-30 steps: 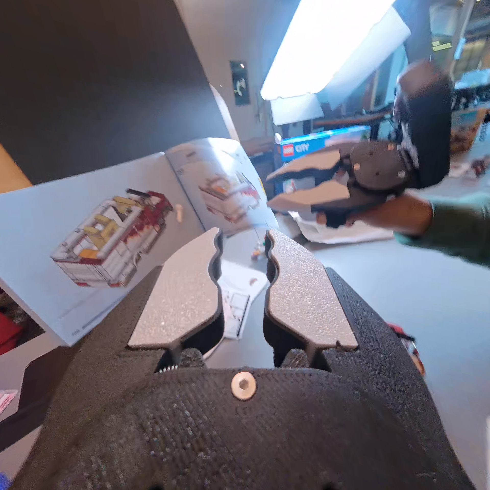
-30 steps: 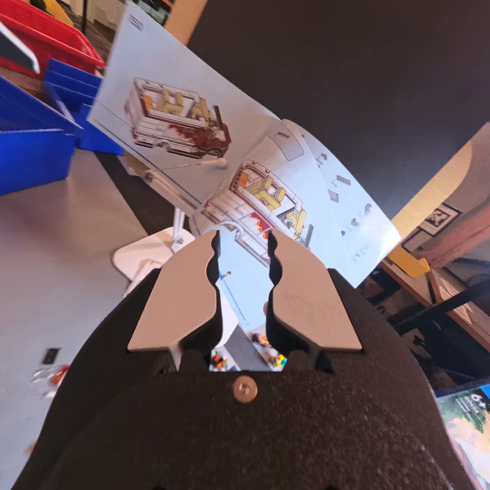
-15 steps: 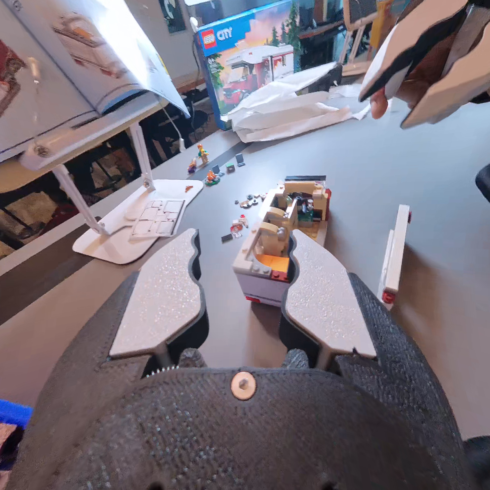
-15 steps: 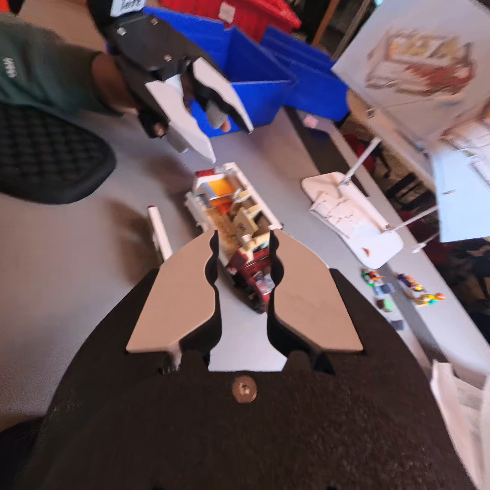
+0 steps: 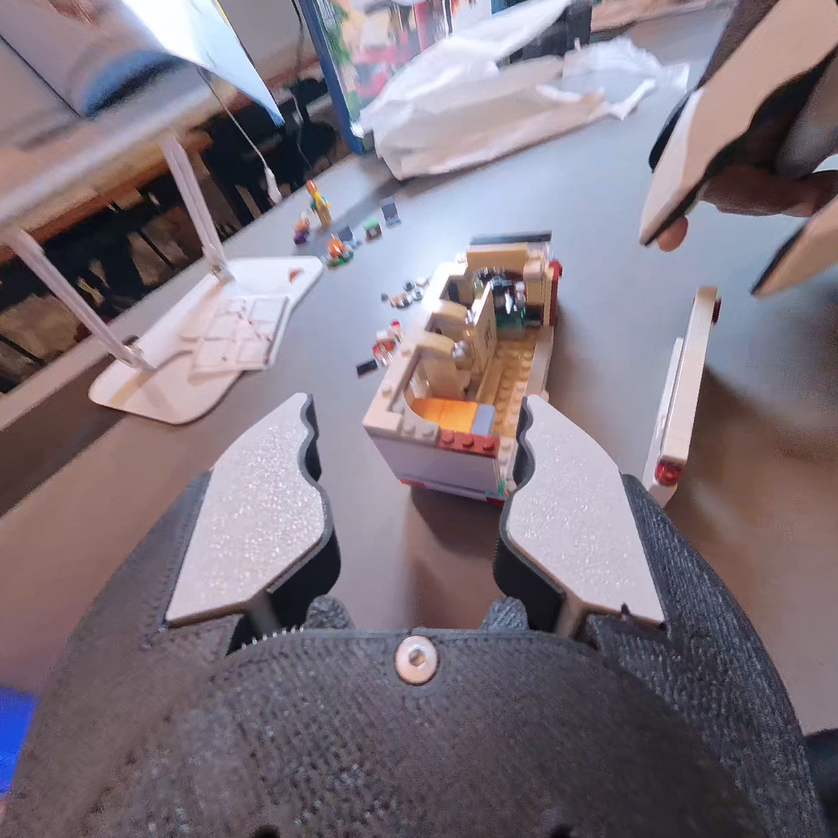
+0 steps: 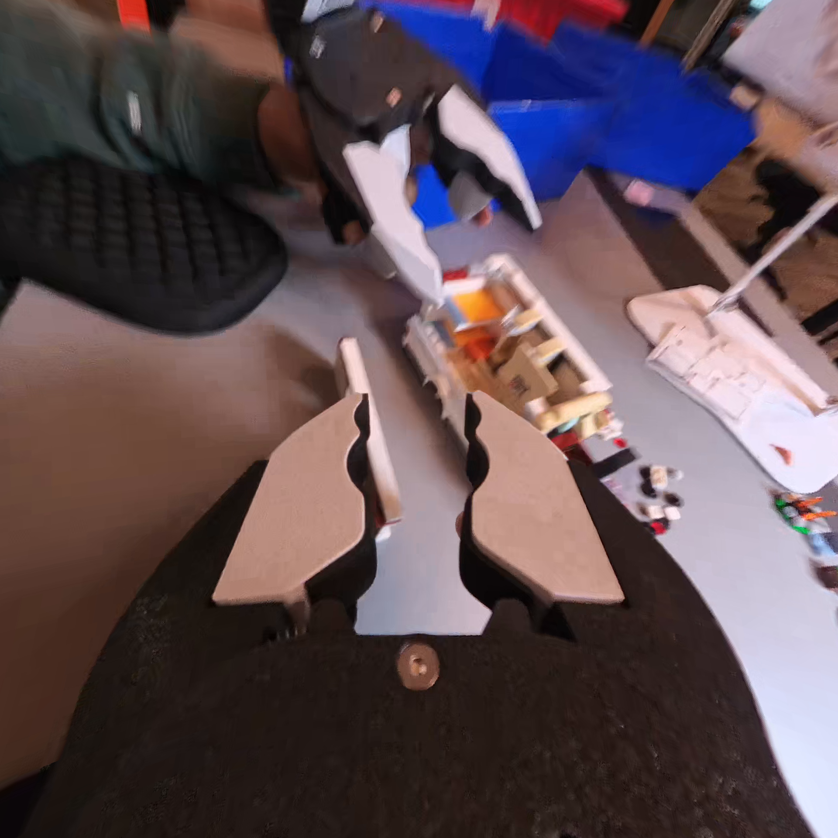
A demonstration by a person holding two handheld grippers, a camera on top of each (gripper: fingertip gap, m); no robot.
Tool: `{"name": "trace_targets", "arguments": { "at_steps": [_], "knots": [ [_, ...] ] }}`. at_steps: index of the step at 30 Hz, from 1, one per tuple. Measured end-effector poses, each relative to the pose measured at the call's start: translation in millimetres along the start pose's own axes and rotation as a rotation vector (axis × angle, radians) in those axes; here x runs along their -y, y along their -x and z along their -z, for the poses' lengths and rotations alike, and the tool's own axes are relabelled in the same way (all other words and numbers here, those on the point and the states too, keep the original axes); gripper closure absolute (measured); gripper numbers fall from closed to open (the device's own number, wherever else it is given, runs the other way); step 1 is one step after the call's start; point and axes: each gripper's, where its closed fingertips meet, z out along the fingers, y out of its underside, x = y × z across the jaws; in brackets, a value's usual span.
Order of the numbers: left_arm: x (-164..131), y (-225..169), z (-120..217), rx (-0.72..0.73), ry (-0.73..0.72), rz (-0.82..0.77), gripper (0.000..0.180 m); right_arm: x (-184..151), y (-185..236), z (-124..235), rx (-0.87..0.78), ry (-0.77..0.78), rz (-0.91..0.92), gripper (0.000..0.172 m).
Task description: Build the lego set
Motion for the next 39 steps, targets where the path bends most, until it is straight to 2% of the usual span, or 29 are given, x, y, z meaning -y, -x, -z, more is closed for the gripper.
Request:
{"name": "trace_targets", "arguments": {
  "at_steps": [2,5,9,11,14,18,22,25,29,33,36,39],
  "knots": [
    [24,10,7,0.043,-0.087,-0.01,0.103,31,-45,15,-0.126,-0.119,-0.034,0.138],
    [58,38,8,0.135,-0.159,-0.004,0.118,64,-142,27,-0.4,-0.234,-0.077,0.144],
    [91,77,-6,0.239,-0.197,0.04,0.123,96,-246,0,-0.602,-0.313,-0.171,0.143],
    [107,95,-14,0.281,-0.214,0.068,0.125,101,-282,-21,-0.676,-0.295,-0.216,0.138],
    [120,122,-28,0.339,-0.204,0.094,0.127,89,-322,-41,-0.828,-0.169,-0.174,0.131],
    [128,143,-50,0.349,-0.178,0.114,0.13,68,-363,-30,-1.0,-0.037,-0.077,0.127],
    [136,153,-81,0.337,-0.146,0.071,0.137,55,-396,-6,-1.028,-0.022,-0.061,0.124],
    [142,163,-113,0.326,-0.086,0.019,0.158,54,-409,2,-0.977,-0.069,-0.078,0.119],
    [138,196,-147,0.428,0.076,-0.09,0.18,49,-405,9,-0.908,-0.164,-0.177,0.121],
    [136,206,-161,0.462,0.165,-0.153,0.18,31,-381,25,-0.862,-0.297,-0.25,0.131],
    [134,206,-165,0.482,0.204,-0.183,0.18,11,-352,7,-0.778,-0.275,-0.174,0.143],
    [131,204,-171,0.484,0.229,-0.197,0.18,-15,-339,-30,-0.711,-0.139,-0.156,0.136]
  ]
}}
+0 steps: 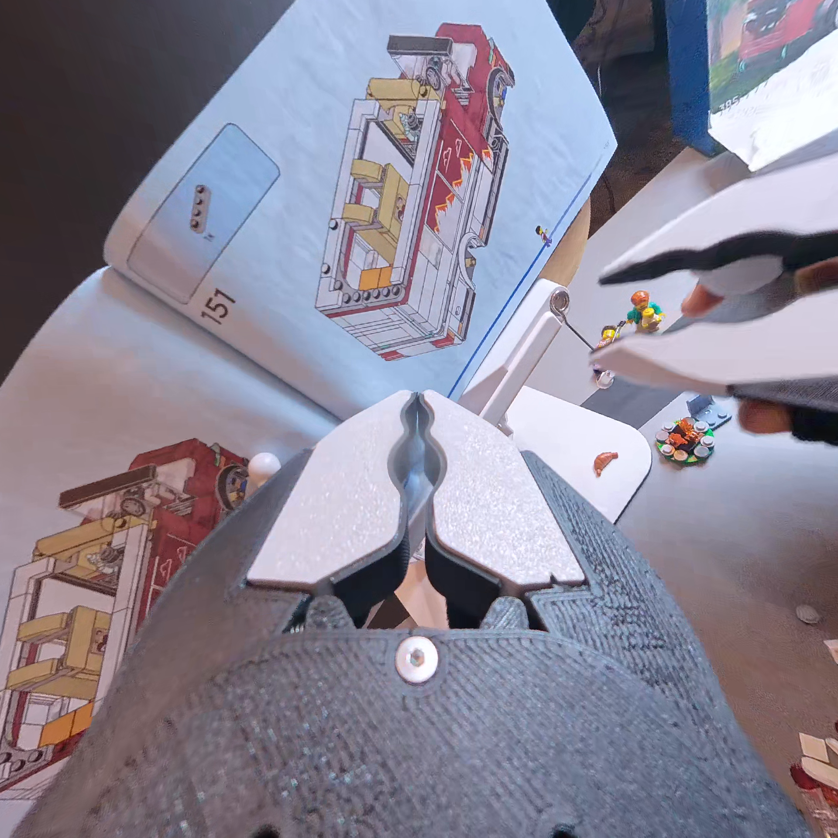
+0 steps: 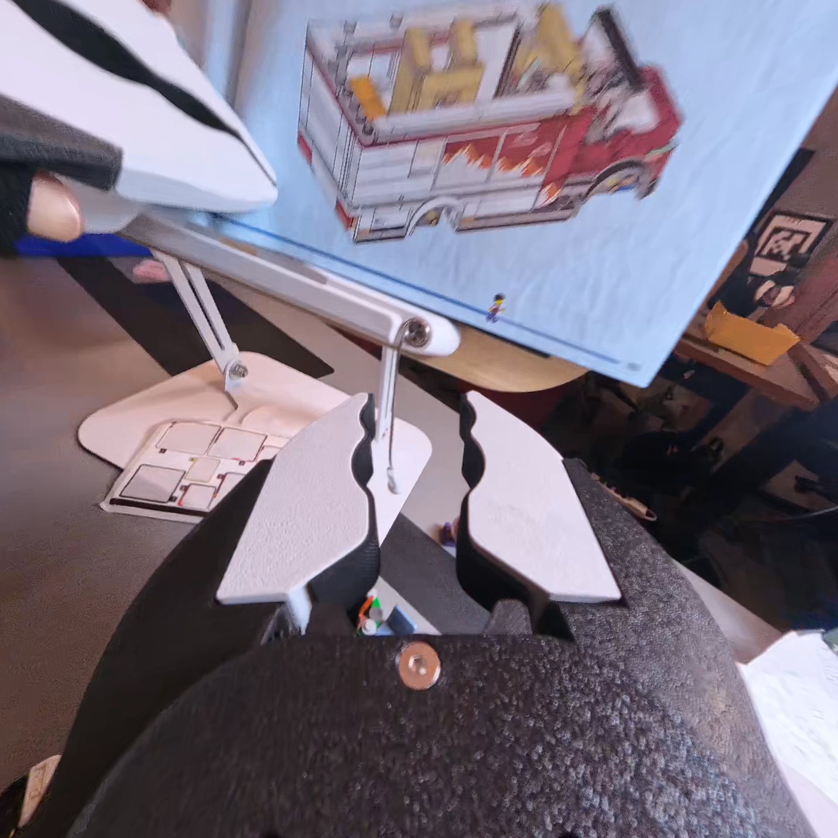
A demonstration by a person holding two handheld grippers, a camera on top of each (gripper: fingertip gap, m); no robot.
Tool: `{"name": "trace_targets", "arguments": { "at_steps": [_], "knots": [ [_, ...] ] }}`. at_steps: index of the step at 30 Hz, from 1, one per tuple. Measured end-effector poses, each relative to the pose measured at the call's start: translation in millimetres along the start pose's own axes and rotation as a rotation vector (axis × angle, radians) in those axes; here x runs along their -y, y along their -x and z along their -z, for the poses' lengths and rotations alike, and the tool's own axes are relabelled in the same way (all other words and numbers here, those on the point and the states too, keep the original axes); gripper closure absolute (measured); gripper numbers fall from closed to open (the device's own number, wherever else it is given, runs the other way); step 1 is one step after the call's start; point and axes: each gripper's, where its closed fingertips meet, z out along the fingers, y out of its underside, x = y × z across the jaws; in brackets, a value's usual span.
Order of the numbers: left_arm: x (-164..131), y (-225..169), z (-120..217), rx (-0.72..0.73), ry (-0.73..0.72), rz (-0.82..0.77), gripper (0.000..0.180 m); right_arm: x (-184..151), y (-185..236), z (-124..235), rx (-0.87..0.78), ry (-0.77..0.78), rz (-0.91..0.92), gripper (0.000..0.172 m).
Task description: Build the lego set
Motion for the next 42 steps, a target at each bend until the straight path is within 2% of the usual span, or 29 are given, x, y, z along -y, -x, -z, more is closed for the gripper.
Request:
{"name": "trace_targets", "arguments": {
  "at_steps": [1,2,4,6,9,13,20,25,28,30,37,42],
  "knots": [
    [-1,-1,-1,0.004,0.005,-0.001,0.18,-7,4,-7,-0.001,0.032,0.011,0.135],
    [-1,0,-2,0.01,0.008,-0.004,0.18,-11,5,-13,-0.018,0.056,0.033,0.14],
    [-1,0,-3,0.01,0.012,-0.001,0.18,-13,0,-16,-0.067,0.102,0.111,0.172],
    [-1,0,-4,-0.001,0.016,0.007,0.18,-12,-9,-11,-0.131,0.161,0.222,0.171],
    [-2,-2,-6,-0.019,0.03,0.003,0.18,-2,-24,1,-0.294,0.207,0.48,0.169],
    [-4,-3,-7,-0.035,0.037,0.018,0.18,19,-31,9,-0.434,0.207,0.8,0.165],
    [-4,-3,-6,-0.075,0.012,0.051,0.18,37,-27,11,-0.44,0.202,1.164,0.165],
    [-4,-3,-4,-0.072,-0.029,0.097,0.18,41,-25,7,-0.365,0.211,1.292,0.165],
    [-3,-4,-2,-0.065,-0.075,0.146,0.18,40,-25,8,-0.33,0.217,1.275,0.164],
    [-1,-6,2,-0.066,-0.124,0.156,0.18,41,-26,11,-0.335,0.225,1.185,0.153],
    [-5,-1,38,-0.072,-0.25,0.302,0.18,47,-41,38,-0.269,0.133,0.589,0.136],
    [-17,-1,75,-0.127,-0.302,0.406,0.18,50,-26,66,-0.209,0.049,0.317,0.136]
  ]
}}
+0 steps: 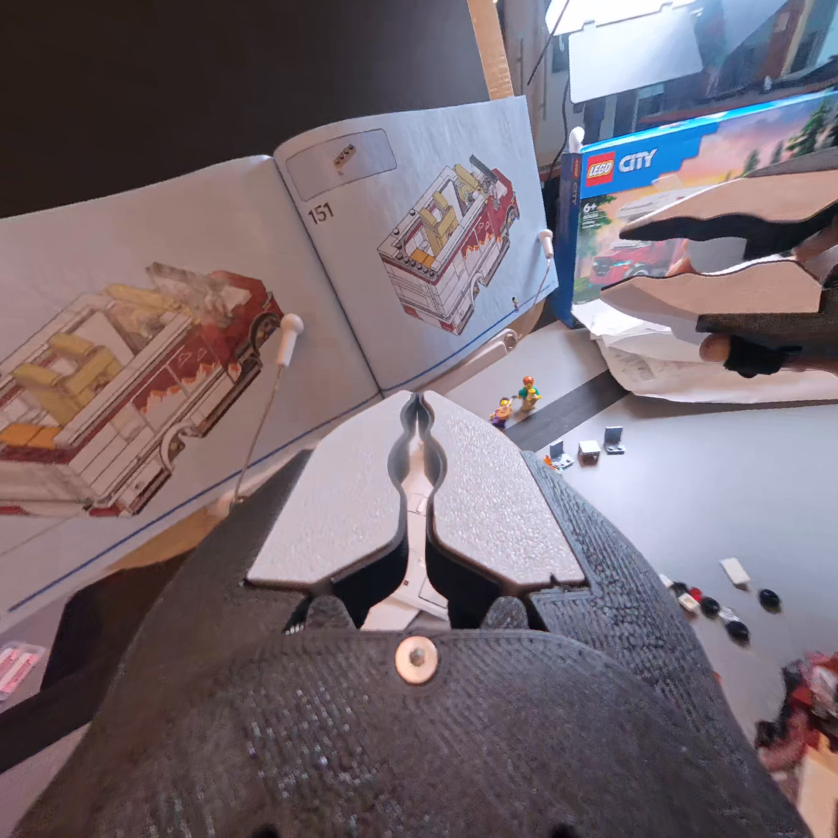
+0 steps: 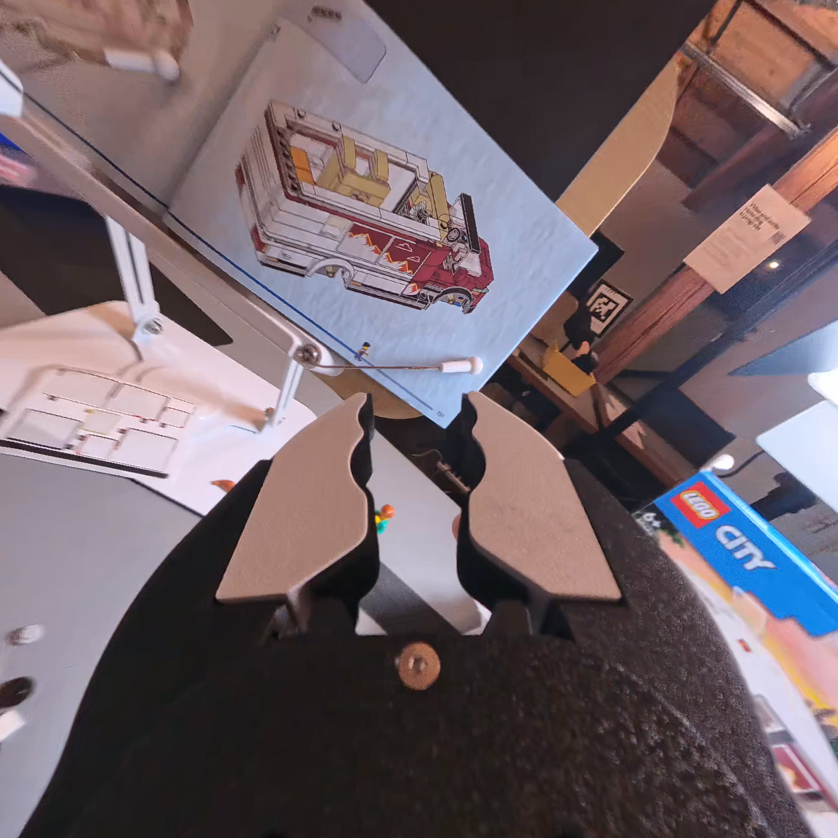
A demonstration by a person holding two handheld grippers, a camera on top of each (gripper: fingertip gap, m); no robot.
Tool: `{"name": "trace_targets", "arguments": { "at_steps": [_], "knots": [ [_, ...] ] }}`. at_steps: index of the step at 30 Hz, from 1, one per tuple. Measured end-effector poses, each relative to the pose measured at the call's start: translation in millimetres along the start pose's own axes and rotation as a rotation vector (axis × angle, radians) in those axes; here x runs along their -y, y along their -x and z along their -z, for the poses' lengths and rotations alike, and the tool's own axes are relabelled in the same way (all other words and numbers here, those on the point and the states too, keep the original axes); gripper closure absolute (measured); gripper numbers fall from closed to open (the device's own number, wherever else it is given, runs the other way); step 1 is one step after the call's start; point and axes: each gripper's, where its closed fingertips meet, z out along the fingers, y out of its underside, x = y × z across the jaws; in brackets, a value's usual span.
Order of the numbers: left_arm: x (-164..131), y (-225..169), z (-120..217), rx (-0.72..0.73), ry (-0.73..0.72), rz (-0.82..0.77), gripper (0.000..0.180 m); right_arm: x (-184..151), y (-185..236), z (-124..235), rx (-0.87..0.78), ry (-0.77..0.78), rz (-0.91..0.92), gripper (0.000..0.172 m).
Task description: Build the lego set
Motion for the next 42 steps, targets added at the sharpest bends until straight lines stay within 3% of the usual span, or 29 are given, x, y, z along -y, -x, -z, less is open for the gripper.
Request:
{"name": "trace_targets", "arguments": {
  "at_steps": [7,16,20,24,32,36,39,42],
  "knots": [
    [-11,-31,75,-0.108,-0.063,0.057,0.171,27,47,75,0.201,-0.093,-0.313,0.136],
    [-67,-67,163,-0.181,-0.103,0.089,0.14,42,120,174,0.461,-0.143,-0.482,0.136],
    [-95,-85,169,-0.282,-0.017,0.075,0.118,43,181,219,0.826,-0.16,-0.37,0.132],
    [-104,-96,166,-0.383,0.032,0.133,0.105,20,215,240,1.022,-0.094,-0.268,0.129],
    [-134,-103,160,-0.408,0.119,0.019,0.095,-39,253,249,1.125,0.095,-0.064,0.122],
    [-146,-109,156,-0.436,0.182,-0.009,0.093,-51,262,253,1.162,0.131,-0.024,0.138],
    [-145,-109,157,-0.446,0.174,-0.002,0.099,-54,260,251,1.155,0.132,-0.018,0.156],
    [-148,-110,158,-0.458,0.196,0.009,0.111,-57,256,252,1.167,0.147,-0.018,0.16]
  ]
}}
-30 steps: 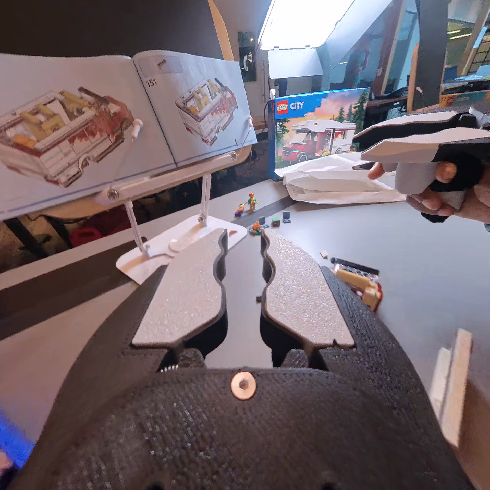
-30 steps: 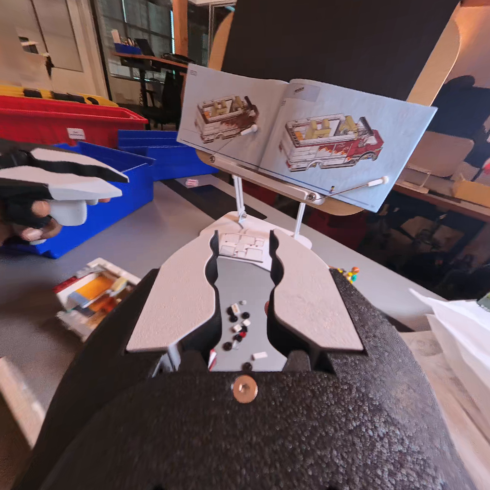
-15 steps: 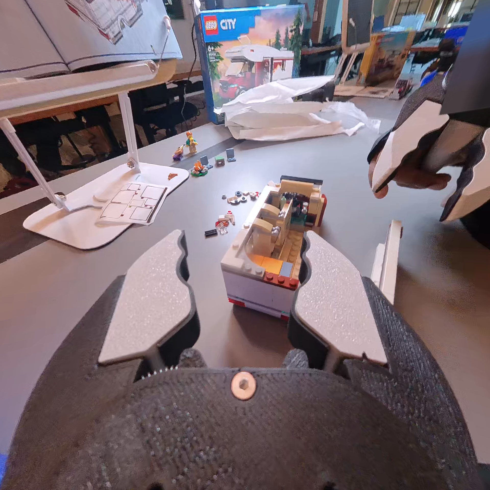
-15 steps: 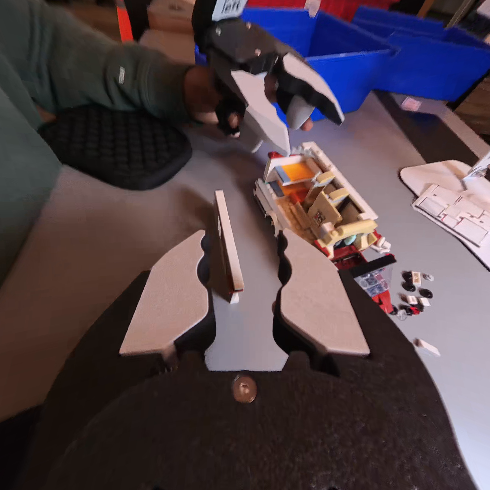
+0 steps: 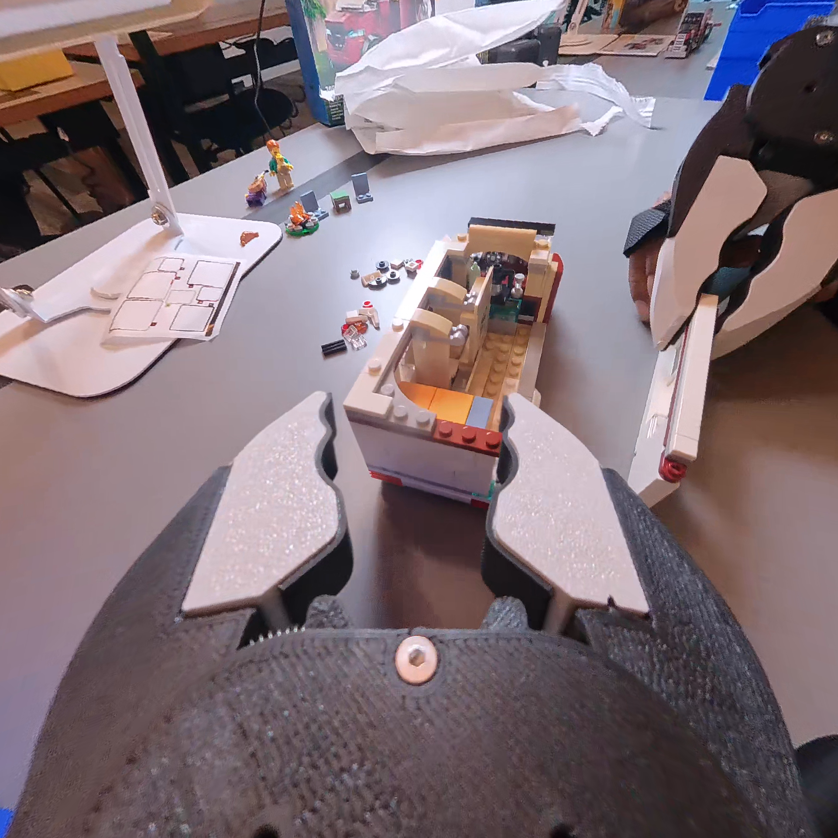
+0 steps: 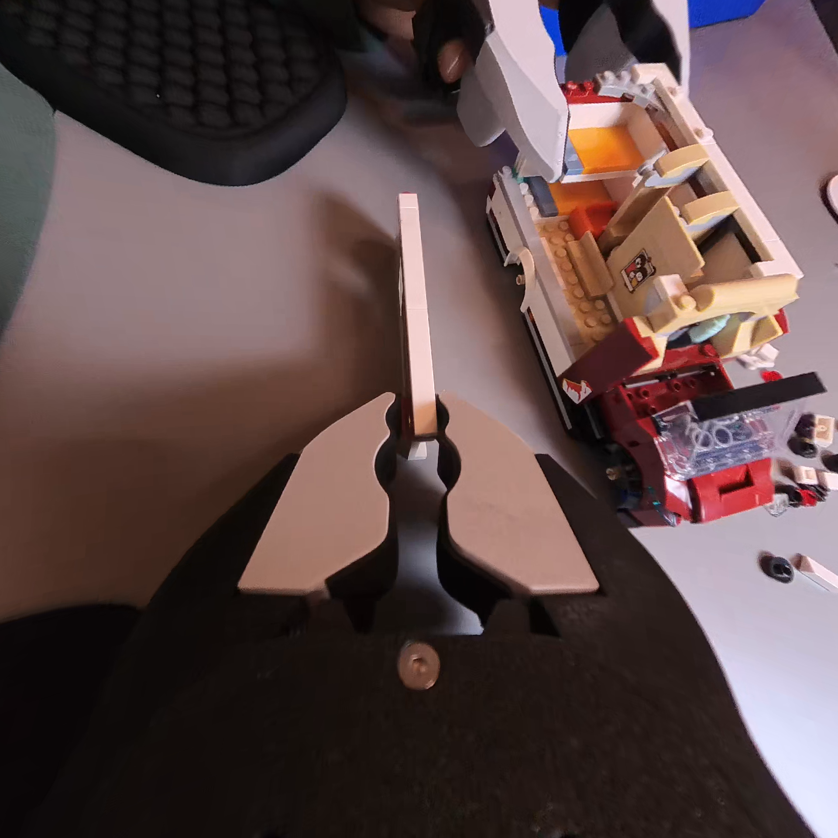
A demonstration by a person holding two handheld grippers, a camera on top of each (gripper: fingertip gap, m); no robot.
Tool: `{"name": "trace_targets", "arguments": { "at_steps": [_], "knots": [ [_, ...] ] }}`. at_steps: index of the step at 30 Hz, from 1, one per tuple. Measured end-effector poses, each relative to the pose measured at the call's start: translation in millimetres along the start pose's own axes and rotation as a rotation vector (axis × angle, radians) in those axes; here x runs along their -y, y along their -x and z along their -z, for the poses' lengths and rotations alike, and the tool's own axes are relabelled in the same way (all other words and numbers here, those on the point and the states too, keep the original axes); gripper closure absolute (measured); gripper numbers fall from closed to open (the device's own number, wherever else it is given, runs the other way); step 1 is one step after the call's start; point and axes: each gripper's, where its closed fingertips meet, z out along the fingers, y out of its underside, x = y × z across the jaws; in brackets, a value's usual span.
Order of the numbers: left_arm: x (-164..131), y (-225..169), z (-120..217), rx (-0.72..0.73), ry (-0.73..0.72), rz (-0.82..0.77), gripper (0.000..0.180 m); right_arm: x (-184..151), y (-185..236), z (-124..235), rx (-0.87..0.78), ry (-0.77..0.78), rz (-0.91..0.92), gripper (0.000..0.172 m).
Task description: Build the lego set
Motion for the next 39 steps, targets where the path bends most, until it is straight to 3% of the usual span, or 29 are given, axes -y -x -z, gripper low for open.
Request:
{"name": "trace_targets", "arguments": {
  "at_steps": [11,24,34,39],
  "knots": [
    [-3,0,-1,0.0,0.024,0.0,0.116,-9,-3,10,0.002,0.046,-0.017,0.16],
    [-3,-1,0,-0.003,0.025,-0.001,0.116,1,-5,9,-0.042,0.03,0.009,0.146],
    [-10,-4,2,-0.025,0.083,-0.042,0.114,-1,-3,8,-0.029,0.042,0.02,0.16],
    [-18,-13,3,-0.092,0.134,-0.069,0.102,-9,-6,16,-0.023,0.069,-0.001,0.16]
  ]
}}
